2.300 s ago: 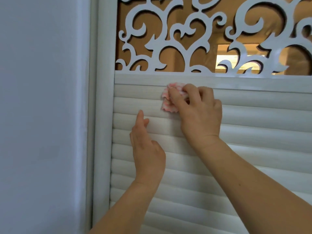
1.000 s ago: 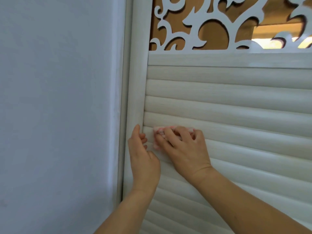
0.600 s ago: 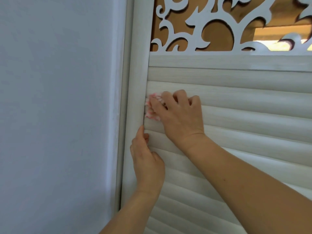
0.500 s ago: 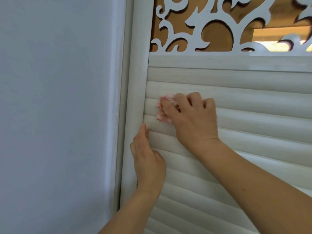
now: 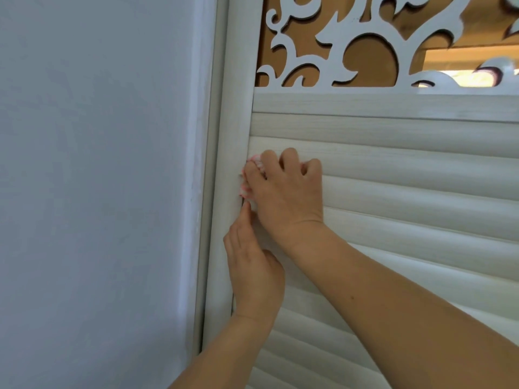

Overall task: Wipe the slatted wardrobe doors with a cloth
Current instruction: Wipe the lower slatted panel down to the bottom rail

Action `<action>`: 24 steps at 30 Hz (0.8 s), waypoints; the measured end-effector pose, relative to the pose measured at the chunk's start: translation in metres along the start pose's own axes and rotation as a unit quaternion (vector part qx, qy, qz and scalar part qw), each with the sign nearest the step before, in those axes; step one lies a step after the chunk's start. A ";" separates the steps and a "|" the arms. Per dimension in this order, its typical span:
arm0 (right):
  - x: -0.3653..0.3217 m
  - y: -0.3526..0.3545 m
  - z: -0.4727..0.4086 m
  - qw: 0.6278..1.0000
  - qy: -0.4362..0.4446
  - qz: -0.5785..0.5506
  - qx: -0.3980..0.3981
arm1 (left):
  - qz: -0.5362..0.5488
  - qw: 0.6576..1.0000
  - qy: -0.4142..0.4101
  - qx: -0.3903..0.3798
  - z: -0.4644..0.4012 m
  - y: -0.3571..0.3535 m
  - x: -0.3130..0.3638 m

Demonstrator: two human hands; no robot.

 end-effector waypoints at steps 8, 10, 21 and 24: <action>0.044 0.010 0.025 0.999 -0.011 -0.023 0.027 | -0.031 0.999 0.011 -0.015 0.004 0.000 0.012; 0.062 0.011 0.038 1.000 -0.020 -0.006 0.021 | -0.029 0.999 0.010 -0.024 0.003 -0.002 0.014; 0.042 0.009 0.026 1.000 -0.022 -0.011 0.011 | -0.035 0.999 -0.009 -0.018 -0.005 -0.004 0.013; 0.057 0.011 0.033 0.999 -0.026 -0.017 0.013 | -0.038 0.999 -0.023 -0.017 -0.003 -0.011 0.020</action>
Point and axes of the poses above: each hand's wrist, its own z-axis away from the middle knuckle, its own y-axis out of the back of the hand, x = y × z, the point moved 8 cm from there along -z, towards the middle knuckle, and after that the axes turned 14 degrees about z, right-handed, at the moved point
